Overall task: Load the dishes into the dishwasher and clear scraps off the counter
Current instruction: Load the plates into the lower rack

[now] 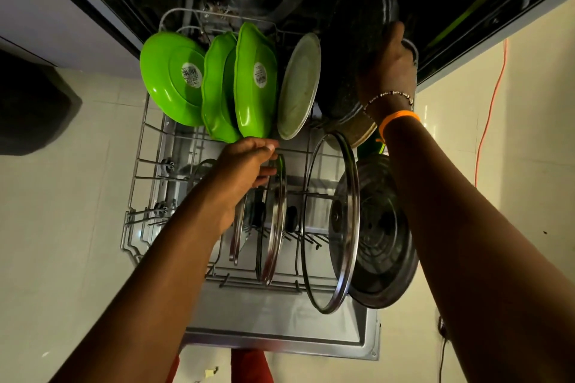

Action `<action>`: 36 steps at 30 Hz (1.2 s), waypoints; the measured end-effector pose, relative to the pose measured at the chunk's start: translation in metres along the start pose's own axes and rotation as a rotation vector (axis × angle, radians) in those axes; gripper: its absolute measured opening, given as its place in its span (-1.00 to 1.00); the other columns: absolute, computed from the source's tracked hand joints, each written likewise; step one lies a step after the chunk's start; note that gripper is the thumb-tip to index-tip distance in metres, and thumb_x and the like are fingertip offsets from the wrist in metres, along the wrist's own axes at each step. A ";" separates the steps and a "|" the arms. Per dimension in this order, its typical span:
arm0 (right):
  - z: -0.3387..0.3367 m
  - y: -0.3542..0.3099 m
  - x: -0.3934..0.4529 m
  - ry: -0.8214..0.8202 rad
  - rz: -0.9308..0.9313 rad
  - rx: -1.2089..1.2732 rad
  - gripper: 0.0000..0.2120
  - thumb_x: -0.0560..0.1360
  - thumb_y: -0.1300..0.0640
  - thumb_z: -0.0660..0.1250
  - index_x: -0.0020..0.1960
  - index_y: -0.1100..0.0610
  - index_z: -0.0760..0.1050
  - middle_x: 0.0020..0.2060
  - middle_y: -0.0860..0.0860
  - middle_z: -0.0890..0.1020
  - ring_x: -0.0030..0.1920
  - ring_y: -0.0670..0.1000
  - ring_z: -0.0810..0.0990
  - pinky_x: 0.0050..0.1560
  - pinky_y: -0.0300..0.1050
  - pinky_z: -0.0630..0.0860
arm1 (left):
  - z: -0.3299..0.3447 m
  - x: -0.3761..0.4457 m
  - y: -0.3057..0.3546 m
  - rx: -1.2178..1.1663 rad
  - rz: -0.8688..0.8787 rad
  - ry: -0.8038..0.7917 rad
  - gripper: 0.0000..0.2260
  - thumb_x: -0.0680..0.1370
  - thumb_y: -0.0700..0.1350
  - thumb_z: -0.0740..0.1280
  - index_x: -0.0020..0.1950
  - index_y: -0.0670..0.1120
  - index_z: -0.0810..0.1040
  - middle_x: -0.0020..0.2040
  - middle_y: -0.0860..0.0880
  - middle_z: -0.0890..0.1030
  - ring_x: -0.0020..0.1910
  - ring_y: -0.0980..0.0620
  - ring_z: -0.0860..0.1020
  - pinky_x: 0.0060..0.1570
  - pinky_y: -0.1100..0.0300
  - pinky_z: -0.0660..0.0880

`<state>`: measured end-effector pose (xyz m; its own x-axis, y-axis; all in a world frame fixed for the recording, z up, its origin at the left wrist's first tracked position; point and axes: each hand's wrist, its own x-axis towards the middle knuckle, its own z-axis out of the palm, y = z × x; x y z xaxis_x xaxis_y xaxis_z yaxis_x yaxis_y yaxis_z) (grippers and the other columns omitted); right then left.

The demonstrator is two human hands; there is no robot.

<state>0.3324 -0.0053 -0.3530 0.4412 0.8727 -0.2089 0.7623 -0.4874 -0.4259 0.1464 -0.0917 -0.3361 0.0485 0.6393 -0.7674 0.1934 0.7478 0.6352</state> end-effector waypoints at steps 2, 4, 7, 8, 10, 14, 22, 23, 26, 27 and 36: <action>-0.002 -0.004 0.004 0.045 0.000 -0.001 -0.56 0.56 0.22 0.16 0.41 0.17 0.16 0.22 0.20 0.50 0.19 0.22 0.51 0.12 0.04 0.46 | 0.000 0.001 0.000 -0.006 -0.002 0.003 -0.78 0.62 -0.17 0.13 0.19 -0.11 0.51 0.06 -0.05 0.55 -0.11 0.09 0.53 -0.10 0.28 0.43; -0.003 -0.008 0.008 0.082 0.009 0.001 -0.56 0.56 0.22 0.15 0.42 0.15 0.15 0.19 0.18 0.52 0.17 0.20 0.53 0.10 0.02 0.48 | 0.000 0.003 0.001 -0.004 0.003 -0.001 -0.79 0.62 -0.17 0.14 0.18 -0.09 0.51 0.01 -0.02 0.56 -0.10 0.09 0.53 -0.08 0.27 0.43; -0.003 -0.012 0.010 0.056 0.019 0.005 -0.54 0.56 0.24 0.16 0.42 0.15 0.14 0.20 0.18 0.52 0.17 0.19 0.53 0.11 0.00 0.47 | 0.003 0.006 0.005 -0.016 0.012 -0.003 -0.77 0.62 -0.16 0.14 0.21 -0.11 0.51 -0.03 0.01 0.57 -0.10 0.08 0.54 -0.09 0.27 0.43; -0.003 -0.015 0.008 0.029 0.015 -0.005 -0.54 0.56 0.23 0.17 0.42 0.16 0.14 0.21 0.18 0.50 0.19 0.19 0.52 0.11 0.00 0.46 | 0.005 0.006 0.007 -0.017 0.015 -0.004 -0.77 0.62 -0.16 0.15 0.20 -0.10 0.51 -0.01 -0.01 0.57 -0.10 0.08 0.55 -0.09 0.27 0.43; 0.000 -0.018 0.002 -0.024 0.007 -0.030 -0.54 0.56 0.19 0.16 0.42 0.17 0.13 0.24 0.19 0.48 0.21 0.21 0.49 0.12 0.03 0.44 | 0.008 0.006 0.010 -0.019 0.016 -0.014 -0.78 0.62 -0.16 0.15 0.19 -0.09 0.51 0.04 -0.03 0.57 -0.09 0.07 0.55 -0.05 0.26 0.44; 0.012 -0.024 -0.010 -0.122 0.021 -0.067 -0.56 0.58 0.20 0.10 0.44 0.16 0.11 0.21 0.19 0.51 0.18 0.21 0.51 0.06 0.01 0.44 | 0.008 0.007 0.011 -0.030 0.015 -0.009 -0.78 0.62 -0.15 0.15 0.20 -0.10 0.51 0.06 -0.03 0.57 -0.12 0.10 0.54 -0.04 0.26 0.43; -0.010 -0.021 -0.019 0.000 0.052 -0.030 -0.53 0.60 0.14 0.11 0.46 0.16 0.08 0.28 0.17 0.44 0.23 0.19 0.48 0.11 0.02 0.41 | 0.002 0.013 0.004 -0.037 0.000 0.028 -0.83 0.60 -0.20 0.16 0.08 -0.04 0.52 -0.07 0.04 0.57 -0.16 0.12 0.54 -0.14 0.30 0.41; -0.013 -0.019 -0.016 0.022 0.059 -0.024 -0.53 0.59 0.12 0.12 0.45 0.16 0.09 0.28 0.17 0.45 0.22 0.19 0.48 0.12 0.05 0.42 | 0.003 0.014 0.003 -0.036 -0.003 0.031 -0.83 0.60 -0.21 0.17 0.08 -0.04 0.52 -0.04 0.02 0.57 -0.15 0.11 0.54 -0.14 0.30 0.42; -0.008 -0.016 -0.009 0.000 0.071 -0.030 -0.56 0.57 0.15 0.14 0.42 0.17 0.14 0.25 0.17 0.47 0.21 0.20 0.50 0.12 0.07 0.44 | 0.005 0.014 0.004 -0.037 -0.013 0.025 -0.80 0.61 -0.17 0.16 0.16 -0.10 0.52 0.01 -0.03 0.57 -0.13 0.09 0.54 -0.11 0.29 0.42; -0.004 -0.016 -0.006 -0.004 0.067 -0.038 -0.57 0.57 0.17 0.14 0.41 0.17 0.16 0.24 0.17 0.48 0.20 0.20 0.50 0.11 0.07 0.44 | 0.007 0.013 0.006 -0.036 -0.015 0.021 -0.79 0.61 -0.17 0.16 0.17 -0.11 0.52 0.03 -0.04 0.57 -0.11 0.08 0.54 -0.10 0.28 0.42; 0.030 -0.003 0.010 -0.254 0.129 -0.027 -0.42 0.55 0.26 0.16 0.50 0.15 0.00 0.26 0.22 0.47 0.25 0.23 0.47 0.23 0.07 0.40 | 0.008 0.013 0.008 0.021 0.016 0.002 -0.76 0.62 -0.17 0.14 0.23 -0.11 0.51 0.11 -0.06 0.55 0.02 0.00 0.54 -0.06 0.27 0.42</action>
<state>0.3202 0.0058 -0.3807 0.4055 0.7807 -0.4755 0.7213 -0.5928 -0.3583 0.1564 -0.0791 -0.3419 0.0501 0.6512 -0.7572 0.2137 0.7336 0.6451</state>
